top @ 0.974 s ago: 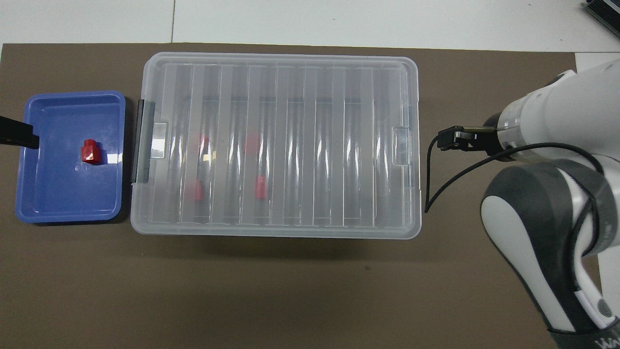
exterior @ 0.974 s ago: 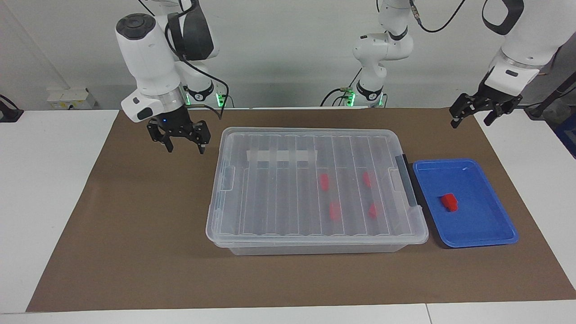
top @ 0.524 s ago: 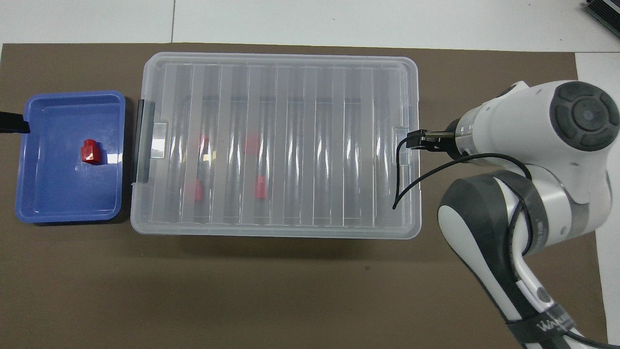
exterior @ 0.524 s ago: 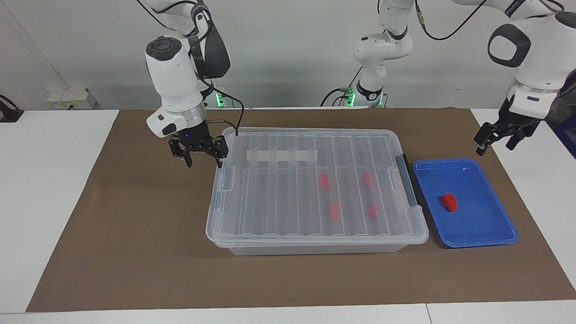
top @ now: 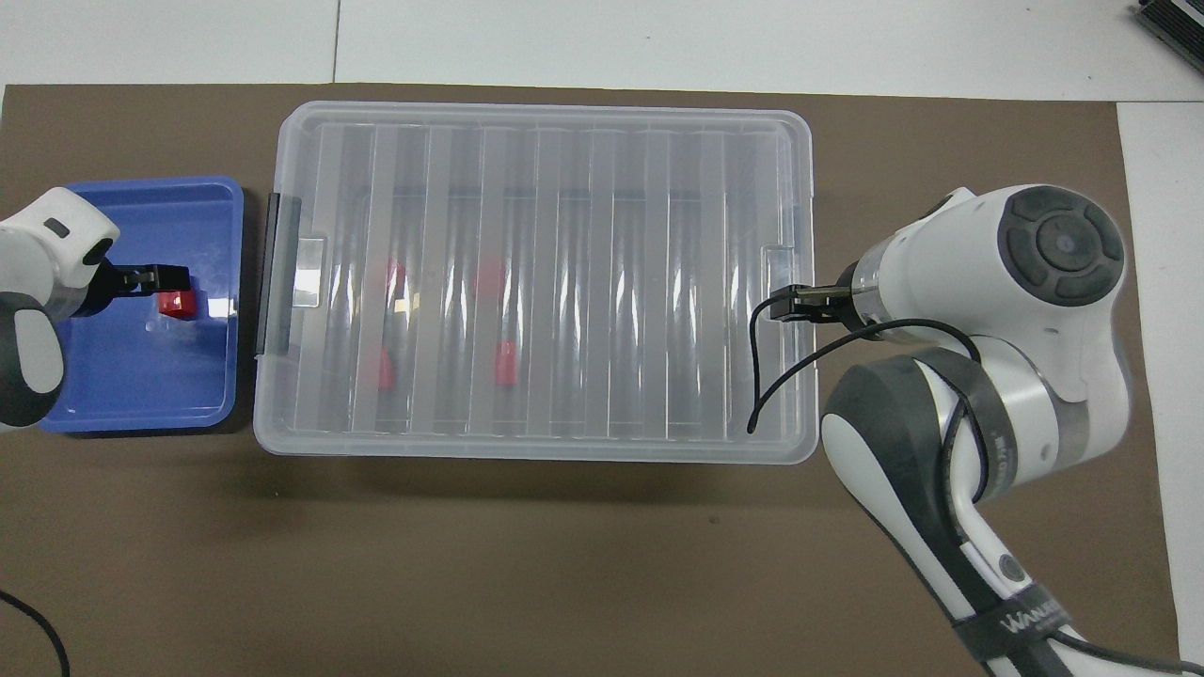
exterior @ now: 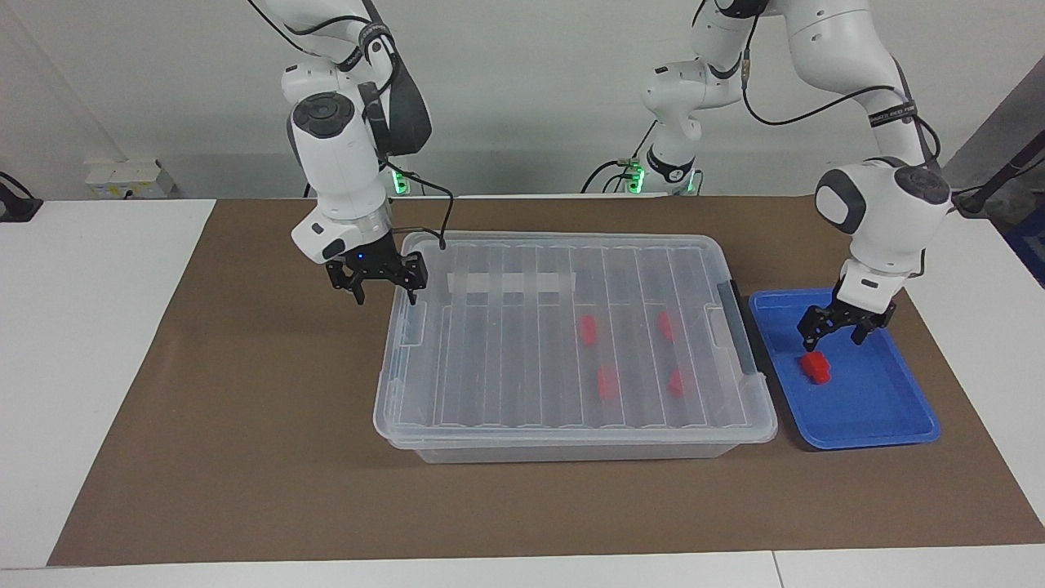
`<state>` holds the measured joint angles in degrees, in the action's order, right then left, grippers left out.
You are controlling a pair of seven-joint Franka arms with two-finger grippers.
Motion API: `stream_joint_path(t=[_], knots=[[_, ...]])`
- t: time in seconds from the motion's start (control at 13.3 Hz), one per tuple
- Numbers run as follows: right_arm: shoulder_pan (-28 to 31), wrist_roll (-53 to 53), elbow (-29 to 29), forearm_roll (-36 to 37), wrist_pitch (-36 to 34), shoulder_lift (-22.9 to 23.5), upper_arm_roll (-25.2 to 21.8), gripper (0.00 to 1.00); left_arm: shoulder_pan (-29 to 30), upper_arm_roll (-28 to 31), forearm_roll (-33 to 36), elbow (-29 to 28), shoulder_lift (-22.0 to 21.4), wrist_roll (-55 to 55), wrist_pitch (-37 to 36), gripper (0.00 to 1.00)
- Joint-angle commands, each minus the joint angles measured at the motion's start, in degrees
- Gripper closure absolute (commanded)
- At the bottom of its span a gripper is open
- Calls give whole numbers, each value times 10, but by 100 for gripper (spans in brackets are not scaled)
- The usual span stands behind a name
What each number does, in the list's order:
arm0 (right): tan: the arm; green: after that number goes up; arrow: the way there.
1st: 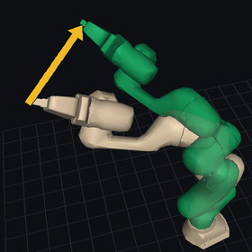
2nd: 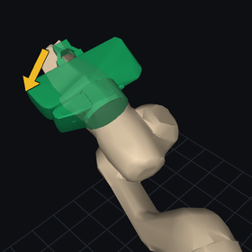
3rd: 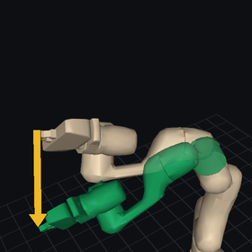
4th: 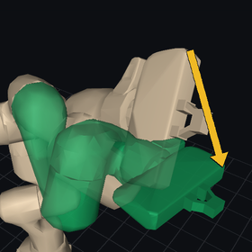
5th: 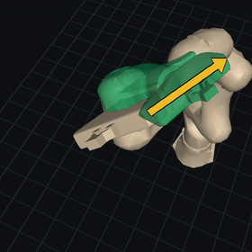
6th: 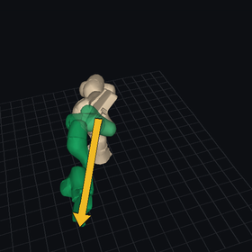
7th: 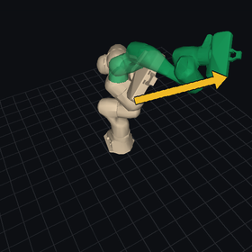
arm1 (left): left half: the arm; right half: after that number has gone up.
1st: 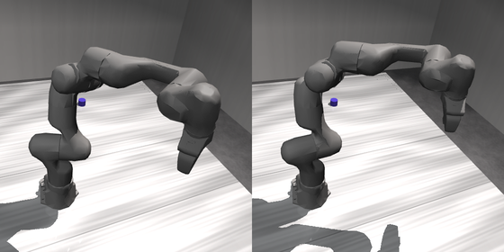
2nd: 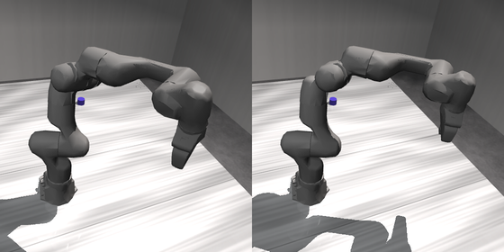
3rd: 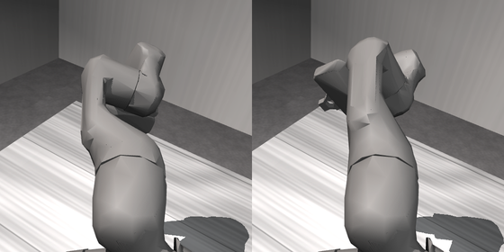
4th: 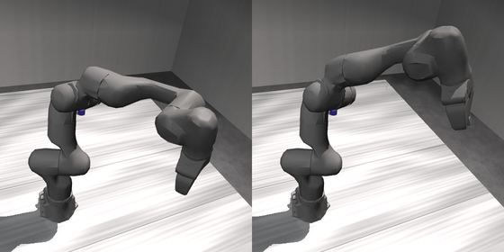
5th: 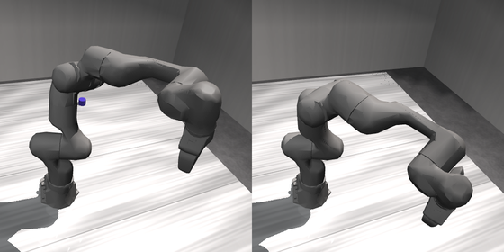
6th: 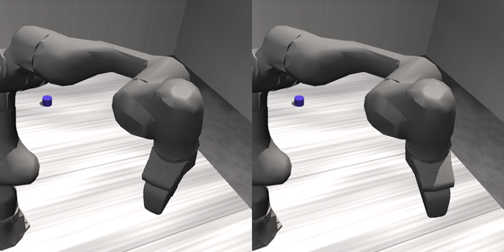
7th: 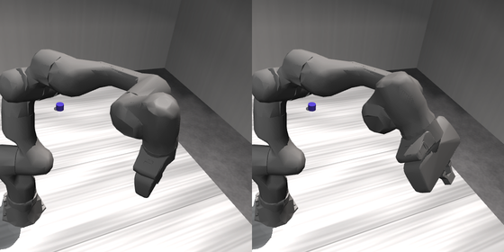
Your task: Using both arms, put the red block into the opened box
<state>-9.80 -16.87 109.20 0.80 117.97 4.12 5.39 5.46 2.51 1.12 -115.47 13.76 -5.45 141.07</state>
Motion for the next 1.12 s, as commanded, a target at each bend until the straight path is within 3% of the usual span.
stream_joint_path(t=[0.0,0.15,0.52,0.6,0.97,1.05], knots=[[18,53,16,4,-3,-14,2,8,-5,4,-2,0,46,-13,48,0],[29,95,16,5,-14,-13,2,8,5,5,-2,-2,46,-40,44,7],[83,206,10,32,-47,-12,1,8,25,5,-2,-16,45,-57,47,9],[92,228,9,33,-55,-12,1,7,24,5,-2,-16,46,-55,47,19],[137,343,8,33,-74,-13,0,3,10,4,-2,-16,49,-48,53,20],[144,362,7,33,-77,-13,0,3,9,4,-2,-16,50,-45,54,28]])
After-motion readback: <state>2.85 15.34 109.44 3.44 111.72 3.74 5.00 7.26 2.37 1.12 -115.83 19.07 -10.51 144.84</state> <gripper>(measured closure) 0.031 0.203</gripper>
